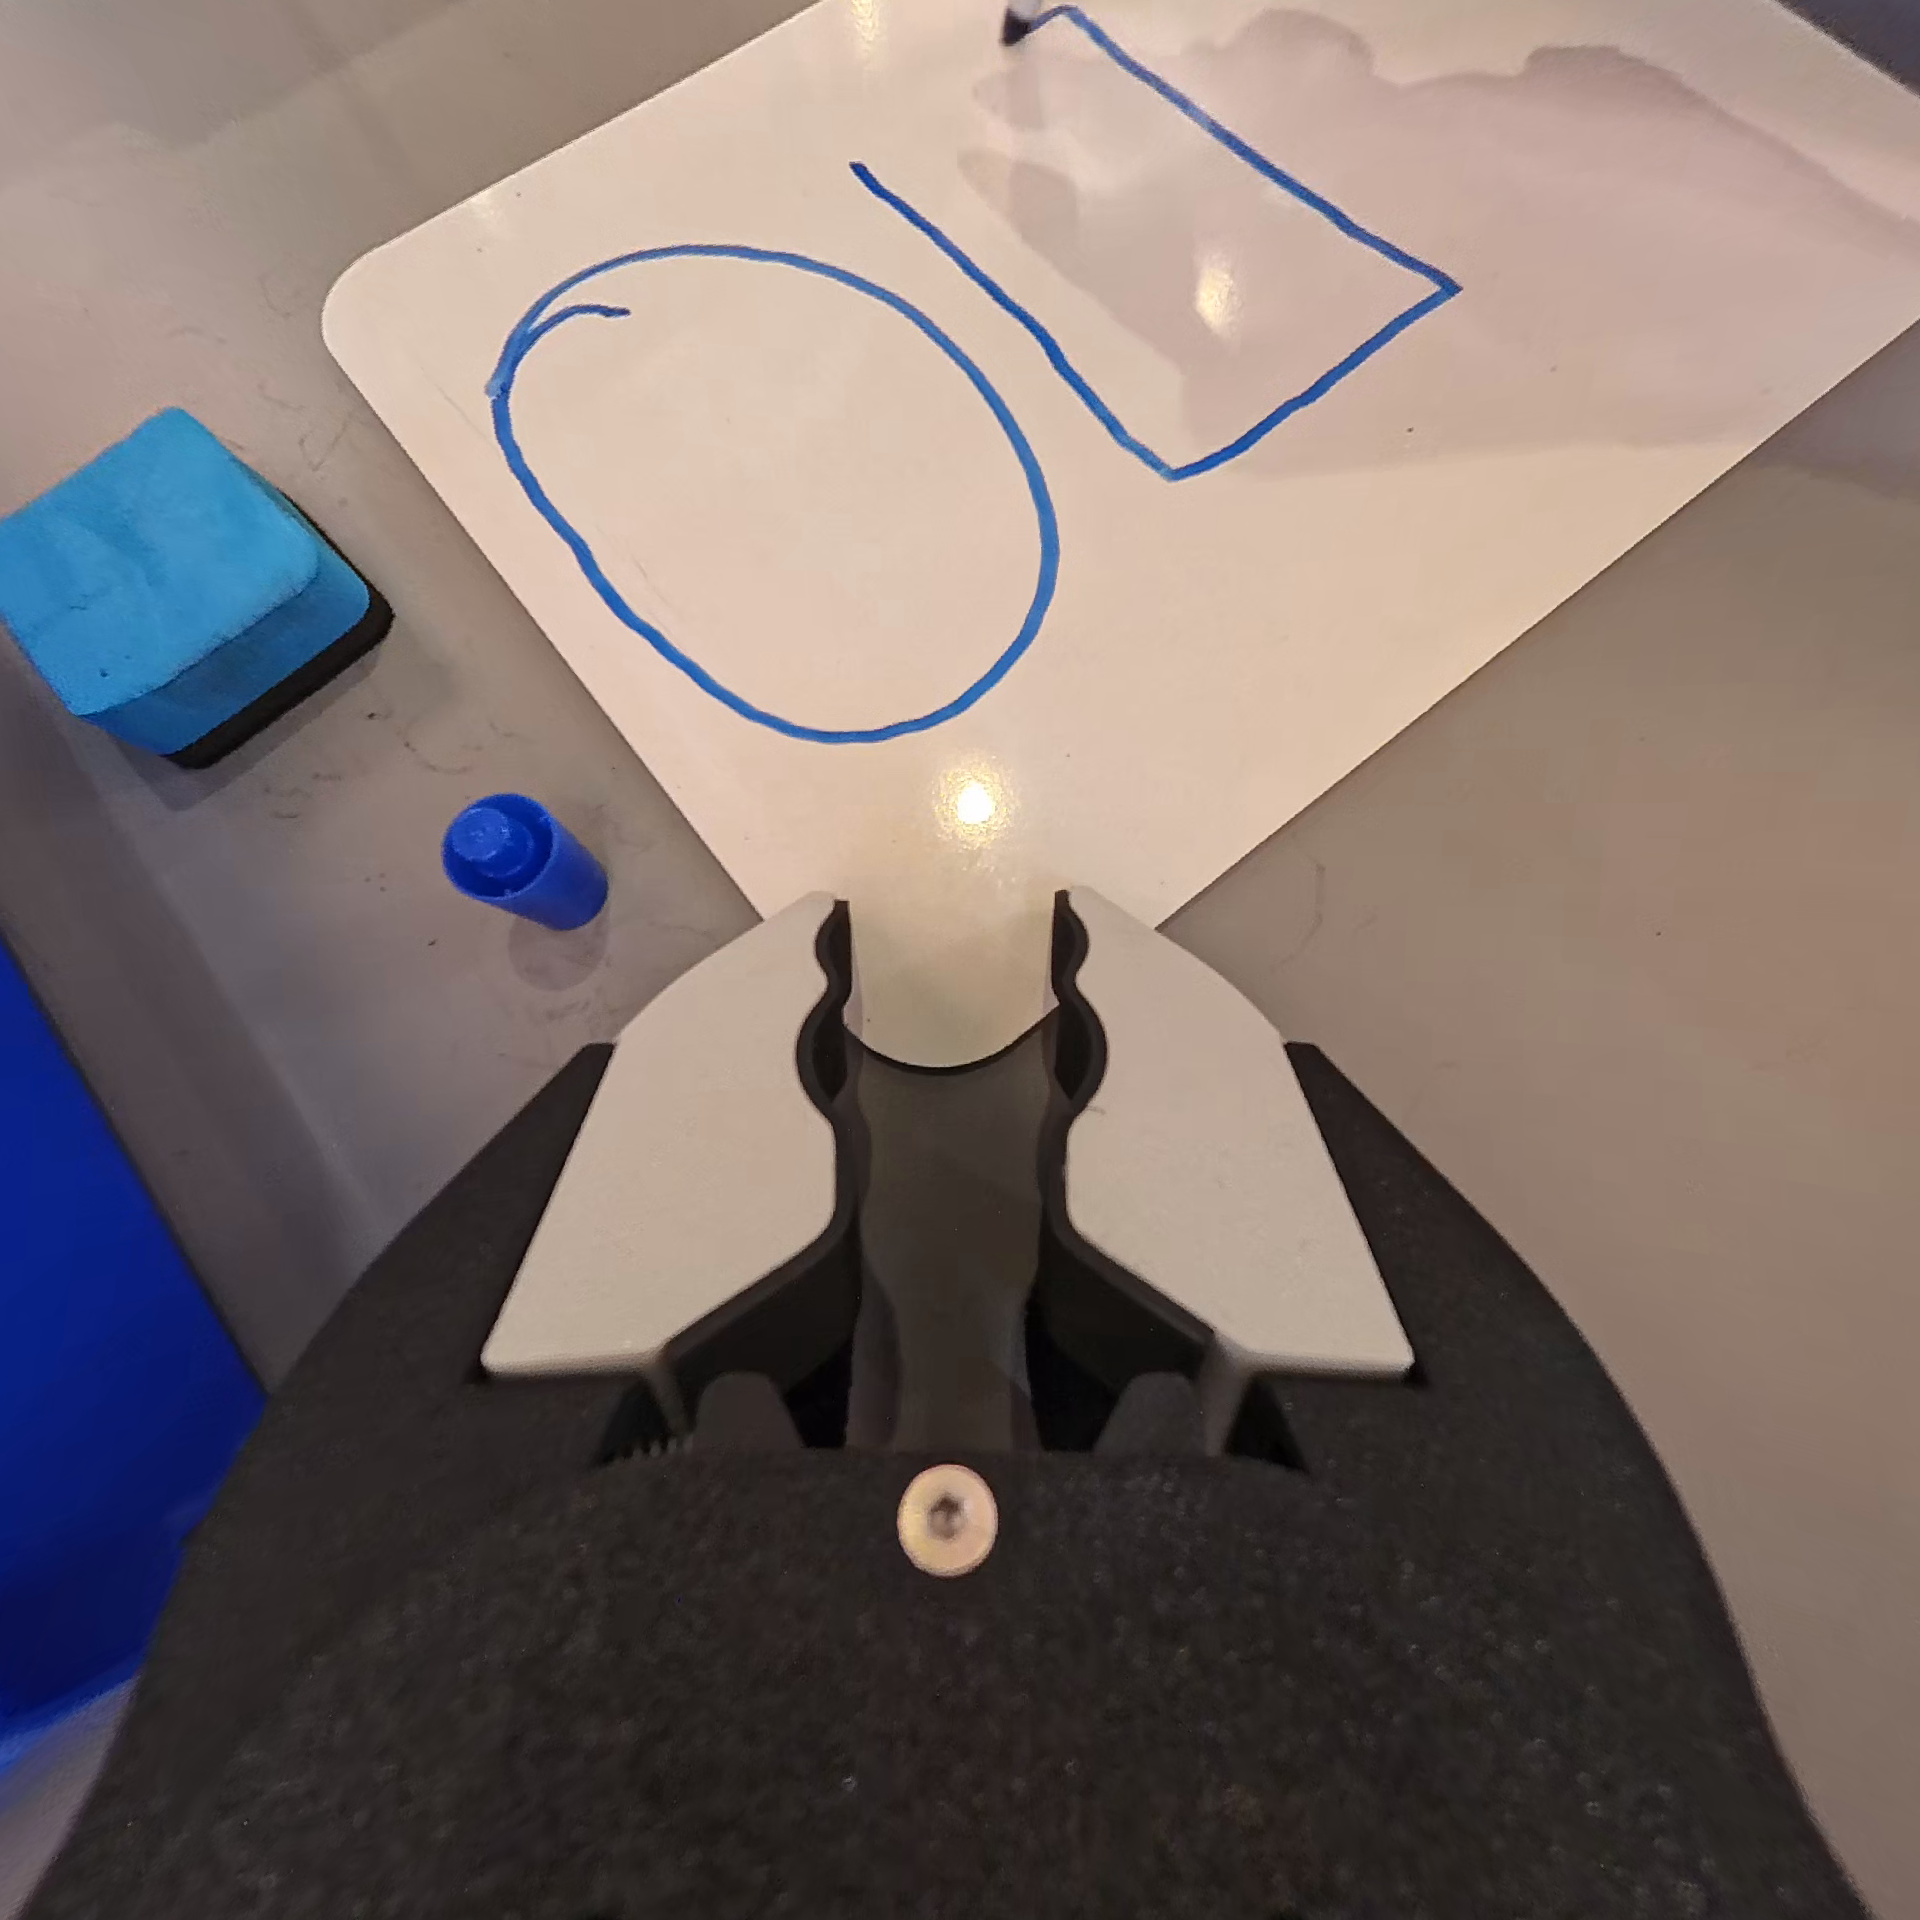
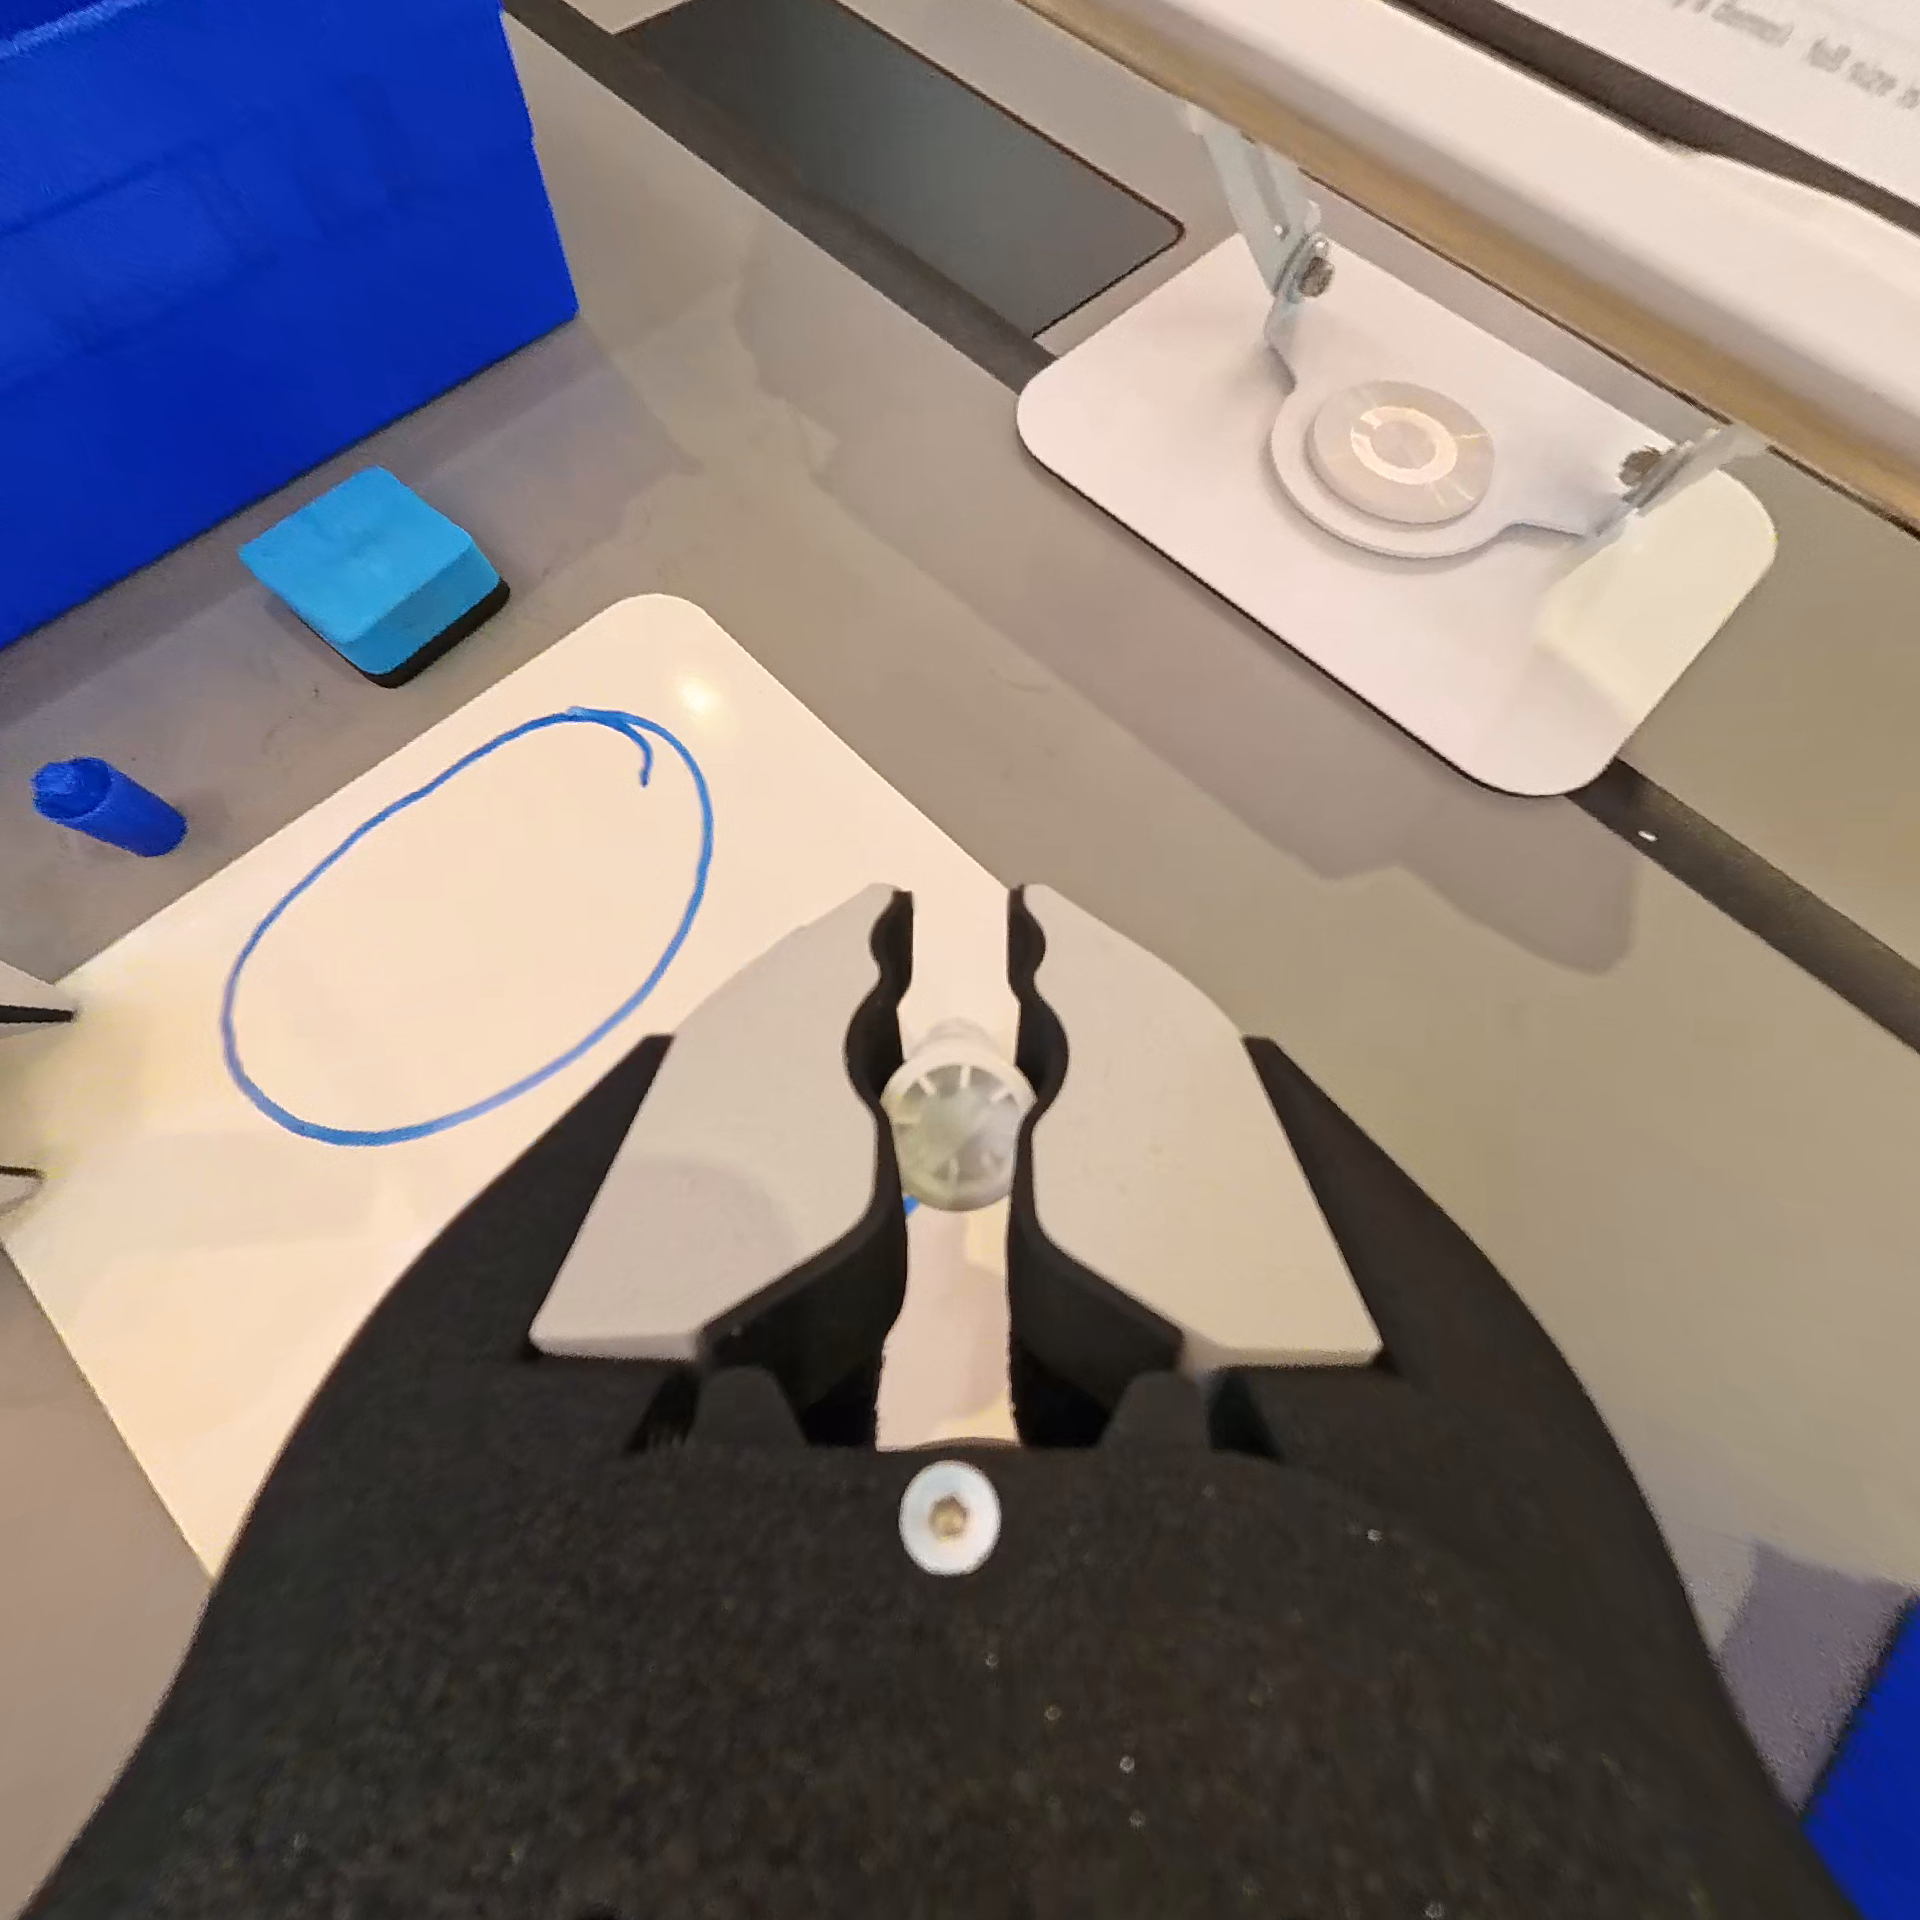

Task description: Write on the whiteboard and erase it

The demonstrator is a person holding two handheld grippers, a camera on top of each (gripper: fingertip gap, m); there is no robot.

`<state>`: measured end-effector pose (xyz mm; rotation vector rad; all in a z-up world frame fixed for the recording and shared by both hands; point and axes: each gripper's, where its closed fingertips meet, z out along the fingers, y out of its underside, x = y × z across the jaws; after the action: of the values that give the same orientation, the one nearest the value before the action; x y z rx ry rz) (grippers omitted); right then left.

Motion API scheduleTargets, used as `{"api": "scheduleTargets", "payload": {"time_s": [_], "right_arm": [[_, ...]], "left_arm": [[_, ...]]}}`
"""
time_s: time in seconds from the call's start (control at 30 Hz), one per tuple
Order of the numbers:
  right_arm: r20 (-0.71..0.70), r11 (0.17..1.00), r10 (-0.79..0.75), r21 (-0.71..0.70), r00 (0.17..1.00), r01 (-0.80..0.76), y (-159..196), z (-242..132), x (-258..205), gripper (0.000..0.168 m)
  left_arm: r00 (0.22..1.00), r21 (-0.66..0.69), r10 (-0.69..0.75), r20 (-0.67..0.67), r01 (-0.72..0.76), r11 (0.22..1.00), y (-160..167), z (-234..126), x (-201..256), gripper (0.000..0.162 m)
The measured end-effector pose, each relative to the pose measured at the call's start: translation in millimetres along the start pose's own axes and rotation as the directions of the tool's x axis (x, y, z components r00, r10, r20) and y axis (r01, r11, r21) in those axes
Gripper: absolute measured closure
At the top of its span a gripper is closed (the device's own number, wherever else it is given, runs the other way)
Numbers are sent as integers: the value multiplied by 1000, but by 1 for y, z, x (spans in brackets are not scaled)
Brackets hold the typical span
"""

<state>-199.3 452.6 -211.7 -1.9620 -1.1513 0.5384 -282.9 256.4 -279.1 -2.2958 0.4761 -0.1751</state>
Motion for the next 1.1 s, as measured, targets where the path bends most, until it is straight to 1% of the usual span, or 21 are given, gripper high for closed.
{"api": "scheduleTargets", "payload": {"time_s": [0.4,0.5,0.67,0.8,0.87,0.93,0.97,1.03,1.1], "right_arm": [[61,999,-33,-1,998,34,-23,28,-42,151],[56,999,-46,-11,997,47,-23,29,-43,151],[68,1000,-18,-13,998,19,-21,28,-40,150],[63,1000,-23,-16,998,24,-19,26,-42,150],[55,1000,-27,2,998,27,-22,25,-42,151],[73,994,-41,107,996,33,-38,13,-45,151],[58,990,-39,141,998,31,-46,1,-42,151],[30,987,-22,161,999,17,-53,-28,-34,151],[-3,988,30,152,1000,-30,-45,-55,-25,151]], "left_arm": [[1000,0,5,-4,-5,1000,0,0,1,126],[1000,0,4,-4,-4,1000,0,0,1,126],[1000,0,4,-6,-4,1000,0,0,1,125],[1000,0,5,-6,-5,1000,0,0,1,125],[1000,0,5,-6,-5,1000,0,0,1,125],[1000,0,5,-7,-5,1000,0,0,2,125],[1000,0,5,-8,-5,1000,0,0,2,125],[1000,0,6,-7,-6,1000,0,0,2,124],[1000,0,5,-7,-5,1000,0,0,1,124]]}}
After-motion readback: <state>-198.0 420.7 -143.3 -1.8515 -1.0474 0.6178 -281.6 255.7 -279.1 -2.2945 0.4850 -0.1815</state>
